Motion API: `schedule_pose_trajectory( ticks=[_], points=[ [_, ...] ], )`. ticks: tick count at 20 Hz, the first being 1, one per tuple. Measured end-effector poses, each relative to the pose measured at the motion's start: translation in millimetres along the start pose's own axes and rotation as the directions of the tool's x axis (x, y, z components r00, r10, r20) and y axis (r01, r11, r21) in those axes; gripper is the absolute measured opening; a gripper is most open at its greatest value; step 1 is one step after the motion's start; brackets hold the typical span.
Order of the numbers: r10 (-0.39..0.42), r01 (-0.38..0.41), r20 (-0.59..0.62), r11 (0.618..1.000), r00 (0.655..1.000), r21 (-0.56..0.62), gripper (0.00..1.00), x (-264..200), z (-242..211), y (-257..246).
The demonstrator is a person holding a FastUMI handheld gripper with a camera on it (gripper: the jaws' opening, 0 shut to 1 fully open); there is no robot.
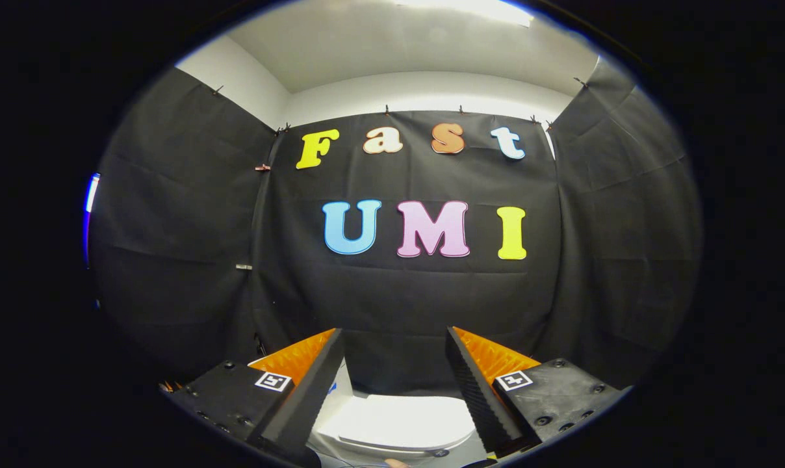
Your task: Open the toilet lid.
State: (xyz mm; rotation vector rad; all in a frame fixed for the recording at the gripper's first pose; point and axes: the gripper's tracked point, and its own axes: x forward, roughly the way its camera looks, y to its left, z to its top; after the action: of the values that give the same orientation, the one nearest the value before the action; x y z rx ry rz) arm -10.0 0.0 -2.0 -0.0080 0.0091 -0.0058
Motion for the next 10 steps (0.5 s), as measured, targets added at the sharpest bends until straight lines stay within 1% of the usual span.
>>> schedule_pose_trajectory(
  ticks=[3,8,10],
  points=[
    [-0.014,0.014,-0.016,1.0,1.0,0.001,0.98,2,-7,-5],
    [-0.036,0.041,-0.071,0.997,0.997,0.062,0.98,10,-28,-19],
    [-0.058,0.065,-0.096,0.995,0.994,0.081,0.98,13,-39,-30]
  ],
)
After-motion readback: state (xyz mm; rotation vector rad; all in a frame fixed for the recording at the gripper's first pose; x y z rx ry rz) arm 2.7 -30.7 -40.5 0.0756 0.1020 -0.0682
